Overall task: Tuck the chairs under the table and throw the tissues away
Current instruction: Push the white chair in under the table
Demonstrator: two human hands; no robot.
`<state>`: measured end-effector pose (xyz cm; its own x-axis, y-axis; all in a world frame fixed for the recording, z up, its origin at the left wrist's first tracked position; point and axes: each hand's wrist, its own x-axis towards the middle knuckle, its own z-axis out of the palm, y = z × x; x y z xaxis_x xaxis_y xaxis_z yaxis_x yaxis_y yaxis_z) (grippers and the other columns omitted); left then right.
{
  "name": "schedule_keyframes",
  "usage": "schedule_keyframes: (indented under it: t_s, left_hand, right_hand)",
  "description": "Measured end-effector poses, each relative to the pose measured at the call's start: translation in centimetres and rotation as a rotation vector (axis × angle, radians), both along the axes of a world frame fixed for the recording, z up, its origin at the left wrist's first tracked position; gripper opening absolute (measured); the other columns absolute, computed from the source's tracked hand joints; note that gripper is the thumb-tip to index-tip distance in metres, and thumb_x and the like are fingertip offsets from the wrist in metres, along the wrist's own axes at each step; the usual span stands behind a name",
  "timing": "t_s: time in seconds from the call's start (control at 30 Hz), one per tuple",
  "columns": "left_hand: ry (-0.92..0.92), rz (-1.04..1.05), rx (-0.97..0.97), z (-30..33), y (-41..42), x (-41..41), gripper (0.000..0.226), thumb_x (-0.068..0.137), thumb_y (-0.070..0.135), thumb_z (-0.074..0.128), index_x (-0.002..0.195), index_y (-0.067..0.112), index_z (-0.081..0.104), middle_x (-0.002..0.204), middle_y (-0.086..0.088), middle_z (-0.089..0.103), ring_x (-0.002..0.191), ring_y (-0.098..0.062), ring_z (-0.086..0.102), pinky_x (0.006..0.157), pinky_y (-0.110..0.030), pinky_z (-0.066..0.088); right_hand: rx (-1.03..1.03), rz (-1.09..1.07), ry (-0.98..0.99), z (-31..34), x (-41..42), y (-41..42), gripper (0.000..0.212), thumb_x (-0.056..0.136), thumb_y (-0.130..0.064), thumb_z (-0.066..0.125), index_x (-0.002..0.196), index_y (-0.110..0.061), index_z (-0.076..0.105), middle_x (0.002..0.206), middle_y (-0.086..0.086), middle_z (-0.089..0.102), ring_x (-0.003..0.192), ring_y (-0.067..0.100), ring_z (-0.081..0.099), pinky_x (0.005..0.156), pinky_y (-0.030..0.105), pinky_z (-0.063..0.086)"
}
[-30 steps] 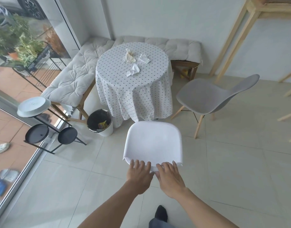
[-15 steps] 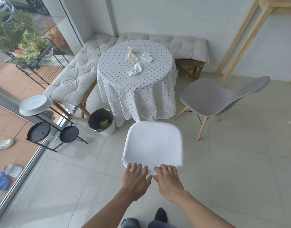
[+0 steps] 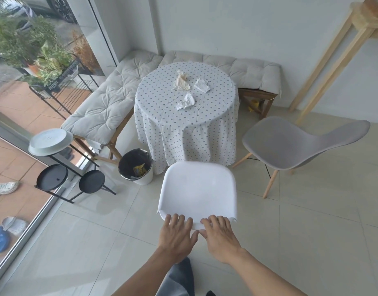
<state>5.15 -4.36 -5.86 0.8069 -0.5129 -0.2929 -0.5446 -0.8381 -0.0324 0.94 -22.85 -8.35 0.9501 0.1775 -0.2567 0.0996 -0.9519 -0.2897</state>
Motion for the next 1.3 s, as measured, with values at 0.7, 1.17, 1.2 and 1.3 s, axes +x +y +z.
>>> schedule_keyframes:
  t_s: [0.7,1.17,1.2,1.3]
  left_hand:
    - [-0.005,-0.004,-0.068,-0.8,7.4,18.6,0.059,0.103,0.061,0.023,0.121,0.015,0.056,0.11,-0.01,0.064,0.104,-0.034,0.052,0.099,-0.05,0.04]
    - [0.018,0.024,-0.033,-0.7,8.9,29.8,0.058,0.103,0.061,0.021,0.125,0.018,0.053,0.12,-0.008,0.063,0.115,-0.032,0.051,0.112,-0.048,0.032]
    - [0.023,0.025,-0.029,-0.7,8.8,30.6,0.058,0.103,0.061,0.022,0.127,0.017,0.052,0.122,-0.008,0.063,0.117,-0.033,0.051,0.113,-0.048,0.031]
    - [0.057,0.024,-0.009,-0.5,8.3,32.7,0.06,0.104,0.061,0.023,0.134,0.017,0.05,0.131,-0.01,0.06,0.125,-0.033,0.049,0.115,-0.049,0.03]
  right_hand:
    - [0.016,0.001,-0.01,0.0,18.5,6.6,0.035,0.107,-0.046,0.028,0.131,-0.026,0.044,0.122,0.0,0.05,0.105,0.026,0.044,0.103,0.04,0.035]
    - [0.039,-0.1,0.026,0.0,29.3,9.2,0.034,0.108,-0.045,0.032,0.132,-0.025,0.045,0.125,0.003,0.05,0.111,0.03,0.045,0.106,0.042,0.03]
    - [0.037,-0.109,0.038,0.1,30.1,9.2,0.035,0.108,-0.045,0.031,0.133,-0.025,0.044,0.126,0.003,0.05,0.113,0.03,0.045,0.107,0.042,0.029]
    - [0.002,-0.147,0.091,0.4,32.1,9.0,0.04,0.107,-0.049,0.03,0.136,-0.026,0.043,0.132,0.005,0.05,0.121,0.032,0.044,0.112,0.047,0.023]
